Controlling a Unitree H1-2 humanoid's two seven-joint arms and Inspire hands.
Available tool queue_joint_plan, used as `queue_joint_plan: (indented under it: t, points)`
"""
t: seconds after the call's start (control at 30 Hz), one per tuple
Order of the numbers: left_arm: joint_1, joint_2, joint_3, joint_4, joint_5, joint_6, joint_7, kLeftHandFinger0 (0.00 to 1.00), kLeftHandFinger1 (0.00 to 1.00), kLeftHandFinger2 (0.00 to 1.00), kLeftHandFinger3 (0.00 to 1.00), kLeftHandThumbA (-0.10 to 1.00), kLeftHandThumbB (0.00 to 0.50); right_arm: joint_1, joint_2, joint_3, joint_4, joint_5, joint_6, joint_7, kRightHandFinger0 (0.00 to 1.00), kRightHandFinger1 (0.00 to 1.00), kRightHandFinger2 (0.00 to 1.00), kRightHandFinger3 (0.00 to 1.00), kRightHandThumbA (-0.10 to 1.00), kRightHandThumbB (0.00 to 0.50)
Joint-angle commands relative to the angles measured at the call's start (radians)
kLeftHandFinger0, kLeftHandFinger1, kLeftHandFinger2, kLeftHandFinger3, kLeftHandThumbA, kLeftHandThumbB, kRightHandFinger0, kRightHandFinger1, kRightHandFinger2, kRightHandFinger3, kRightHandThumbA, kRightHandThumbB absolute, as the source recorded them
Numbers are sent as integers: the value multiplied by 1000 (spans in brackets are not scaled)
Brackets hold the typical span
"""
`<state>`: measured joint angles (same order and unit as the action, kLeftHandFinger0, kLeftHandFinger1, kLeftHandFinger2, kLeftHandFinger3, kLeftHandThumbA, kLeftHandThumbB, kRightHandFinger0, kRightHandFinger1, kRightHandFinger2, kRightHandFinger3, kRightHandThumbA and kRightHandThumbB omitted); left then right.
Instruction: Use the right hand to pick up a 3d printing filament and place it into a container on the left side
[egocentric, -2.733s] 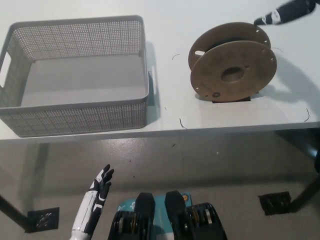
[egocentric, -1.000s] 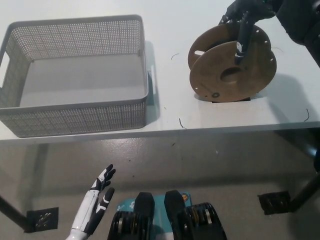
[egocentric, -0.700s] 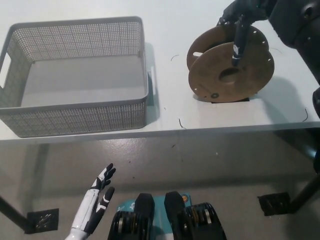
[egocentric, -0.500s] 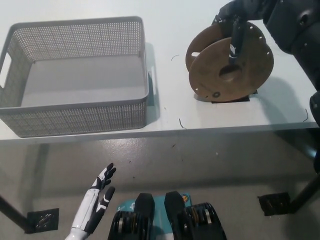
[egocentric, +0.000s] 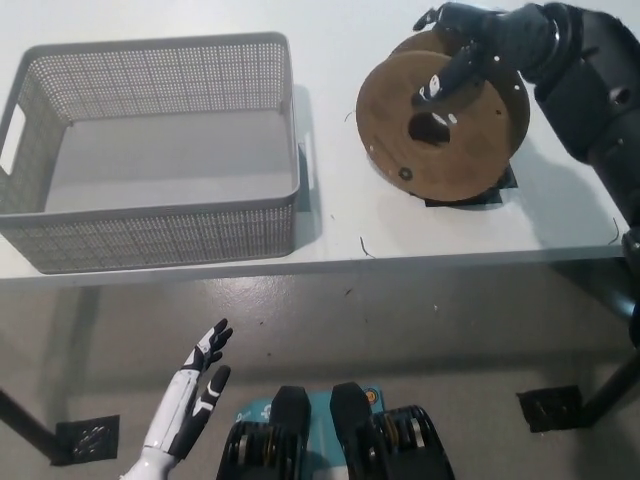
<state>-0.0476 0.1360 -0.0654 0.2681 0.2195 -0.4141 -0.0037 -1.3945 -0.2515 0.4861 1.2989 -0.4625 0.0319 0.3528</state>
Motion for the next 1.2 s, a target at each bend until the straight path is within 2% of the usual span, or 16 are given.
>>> queue_joint_plan:
  t: [0.0, 0.07, 0.1, 0.17, 0.23, 0.3, 0.5, 0.6, 0.67, 0.73, 0.8, 0.83, 0.87, 0.9, 1.0, 1.17]
  points:
    - [-16, 14, -1, -35, -12, -10, -8, 1000, 1000, 1000, 1000, 1000, 227, 50, -29, -64, 51, 42, -12, -119, 148, 588, 880, 885, -100, 146]
    - [-16, 14, -1, -35, -10, -8, -9, 1000, 1000, 1000, 1000, 1000, 230, 48, -35, -82, 59, 48, -1, -124, 180, 608, 906, 969, -100, 139]
    - [-17, 14, -1, -34, -7, -8, -7, 1000, 1000, 1000, 1000, 1000, 232, 48, -40, -112, 68, 71, 15, -138, 207, 693, 1000, 1000, -100, 148]
    - [-20, 15, 0, -32, -4, -8, -6, 1000, 1000, 1000, 1000, 1000, 234, 49, -49, -151, 75, 95, 19, -152, 192, 738, 1000, 1000, -100, 149]
    - [-21, 16, 0, -29, -6, -10, -7, 1000, 1000, 1000, 1000, 1000, 234, 52, -56, -208, 83, 134, 36, -156, 214, 722, 1000, 1000, -100, 144]
    - [-26, 17, 0, -26, -3, -11, -7, 1000, 1000, 1000, 1000, 1000, 232, 59, -68, -260, 90, 166, 46, -177, 204, 607, 956, 1000, -100, 176]
    - [-18, 18, 3, -32, -7, -2, -9, 1000, 1000, 1000, 1000, 1000, 247, 97, -83, -610, 108, 424, 85, -209, 216, 644, 1000, 1000, -100, 130]
    - [-17, 17, 1, -30, -7, -8, -10, 1000, 1000, 1000, 1000, 1000, 233, 113, -86, -772, 108, 542, 118, -208, 9, 484, 1000, 1000, -100, 110]
    - [-15, 16, 0, -27, -4, -9, -10, 1000, 1000, 1000, 1000, 1000, 236, 124, -88, -865, 111, 601, 134, -207, 0, 418, 975, 1000, -100, 132]
    - [-15, 16, -2, -20, 3, -20, -6, 1000, 1000, 1000, 1000, 1000, 222, 132, -86, -938, 115, 643, 139, -214, 0, 315, 923, 1000, -100, 118]
    - [-17, 16, -2, -14, 6, -24, -4, 1000, 1000, 1000, 1000, 1000, 215, 138, -85, -1018, 119, 696, 150, -199, 0, 205, 787, 1000, -100, 80]
    - [-17, 15, -2, -14, 6, -25, -3, 1000, 1000, 1000, 1000, 1000, 210, 142, -86, -1054, 123, 719, 155, -187, 0, 152, 681, 952, -100, 83]
    - [-18, 14, -2, -13, 4, -26, -3, 1000, 1000, 1000, 1000, 1000, 209, 143, -86, -1081, 125, 733, 161, -183, 0, 122, 651, 919, -100, 83]
    - [-19, 13, -3, -7, 6, -30, -1, 1000, 1000, 1000, 1000, 1000, 209, 143, -84, -1112, 124, 747, 167, -186, 0, 83, 608, 1000, -100, 90]
    - [-19, 13, -6, -5, 12, -33, 0, 1000, 1000, 1000, 1000, 1000, 209, 144, -80, -1189, 126, 784, 179, -175, 0, 46, 589, 1000, -100, 92]
    - [-21, 14, -4, 1, 5, -37, -3, 1000, 1000, 1000, 1000, 1000, 210, 137, -64, -1296, 121, 833, 189, -187, 0, 111, 695, 1000, -100, 65]
